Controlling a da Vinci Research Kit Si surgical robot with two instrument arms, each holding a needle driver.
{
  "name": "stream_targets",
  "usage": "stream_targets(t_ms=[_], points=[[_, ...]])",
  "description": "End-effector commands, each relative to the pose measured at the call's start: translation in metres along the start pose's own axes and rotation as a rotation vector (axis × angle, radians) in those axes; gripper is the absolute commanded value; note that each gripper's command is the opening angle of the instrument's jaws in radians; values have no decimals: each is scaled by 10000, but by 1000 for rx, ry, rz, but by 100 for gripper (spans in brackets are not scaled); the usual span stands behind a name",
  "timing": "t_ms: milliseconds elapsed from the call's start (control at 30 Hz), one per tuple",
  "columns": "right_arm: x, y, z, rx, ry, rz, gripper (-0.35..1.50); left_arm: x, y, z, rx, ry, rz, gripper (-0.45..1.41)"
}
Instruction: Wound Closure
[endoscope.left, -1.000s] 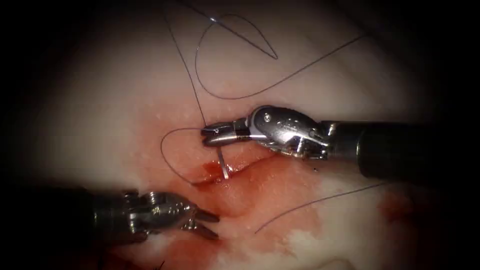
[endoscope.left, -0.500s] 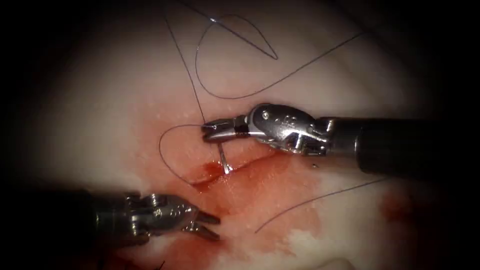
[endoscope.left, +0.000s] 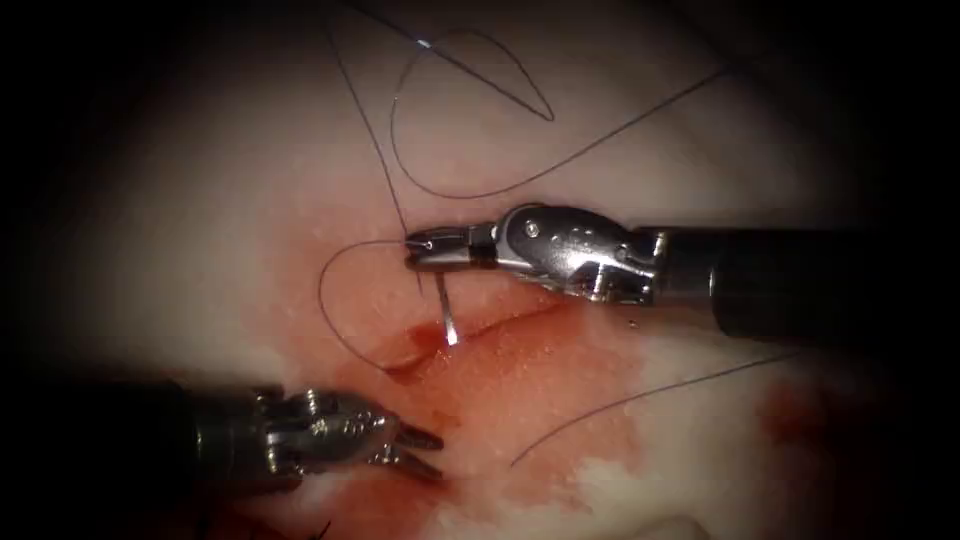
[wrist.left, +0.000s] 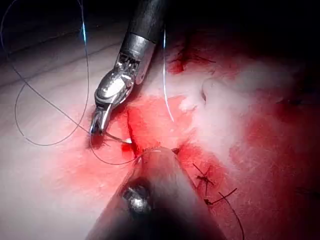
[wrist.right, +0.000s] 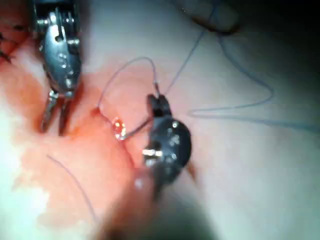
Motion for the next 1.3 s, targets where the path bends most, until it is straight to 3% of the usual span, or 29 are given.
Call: stream_targets(t_ms=[33,433,633,1300], points=[[-1,-1,7,3,2,9,-35,0,-1,8,-2,0,0,19],[-2,-16,7,8,6,69,-35,-2,-2,6,-4,0,3,19],[4,-10,4,15,8,141,-35,-1,-2,7,-2,0,2,19],[6,-16,6,141,-17,364,-35,-2,-1,11,1,0,3,19]])
